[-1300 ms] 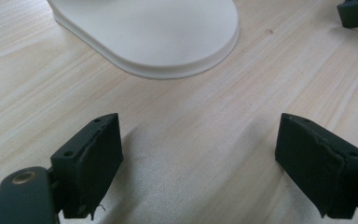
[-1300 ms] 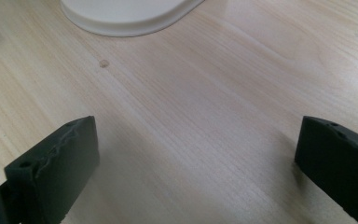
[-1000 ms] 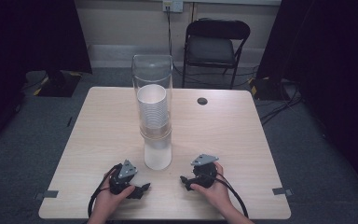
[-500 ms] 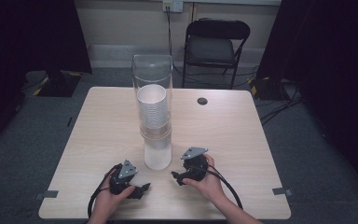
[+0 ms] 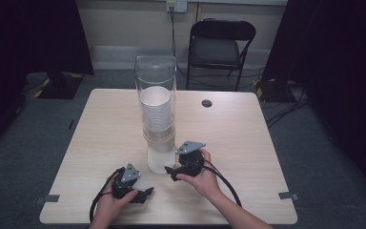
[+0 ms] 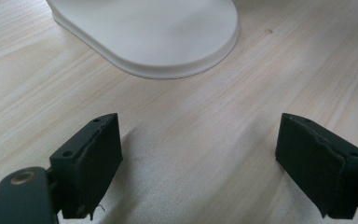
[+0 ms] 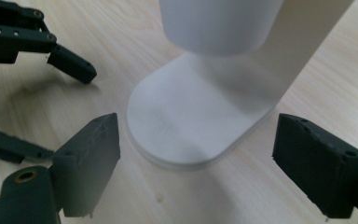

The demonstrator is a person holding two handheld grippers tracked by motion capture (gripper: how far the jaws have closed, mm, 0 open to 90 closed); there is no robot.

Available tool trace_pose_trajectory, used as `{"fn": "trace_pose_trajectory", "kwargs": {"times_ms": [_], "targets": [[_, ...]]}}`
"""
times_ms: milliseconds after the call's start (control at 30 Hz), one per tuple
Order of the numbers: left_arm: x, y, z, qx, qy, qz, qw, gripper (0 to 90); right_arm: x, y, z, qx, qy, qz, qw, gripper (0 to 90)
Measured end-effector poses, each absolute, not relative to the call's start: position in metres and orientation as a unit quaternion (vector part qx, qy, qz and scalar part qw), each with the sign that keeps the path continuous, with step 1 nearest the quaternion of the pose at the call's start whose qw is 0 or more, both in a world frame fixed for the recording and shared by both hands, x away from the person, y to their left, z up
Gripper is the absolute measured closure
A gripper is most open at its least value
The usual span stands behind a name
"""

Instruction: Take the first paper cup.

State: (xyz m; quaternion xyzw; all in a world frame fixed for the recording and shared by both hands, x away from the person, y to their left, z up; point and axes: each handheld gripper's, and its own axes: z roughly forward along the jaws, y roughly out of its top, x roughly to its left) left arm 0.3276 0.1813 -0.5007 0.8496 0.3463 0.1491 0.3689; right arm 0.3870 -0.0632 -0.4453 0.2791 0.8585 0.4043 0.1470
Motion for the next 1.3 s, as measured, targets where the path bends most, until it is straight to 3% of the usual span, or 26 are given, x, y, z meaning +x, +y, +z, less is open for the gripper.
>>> {"fn": "trace_pose_trajectory", "kwargs": {"times_ms": [767, 867, 933, 1300], "targets": [[0.328, 0.182, -0.501, 0.85, 0.346, 0.146, 0.37, 13.4, 0.419, -0.041, -0.418, 0.284, 0.829, 0.454, 0.159, 18.5], [0.328, 0.182, -0.5, 0.851, 0.345, 0.148, 0.368, 13.4, 0.42, -0.037, -0.417, 0.277, 0.825, 0.462, 0.17, 24.1], [0.328, 0.182, -0.501, 0.85, 0.345, 0.146, 0.37, 13.4, 0.42, -0.035, -0.419, 0.27, 0.825, 0.469, 0.164, 32.4], [0.328, 0.182, -0.501, 0.85, 0.345, 0.146, 0.37, 13.4, 0.417, -0.035, -0.434, 0.265, 0.805, 0.501, 0.175, 36.2]]}}
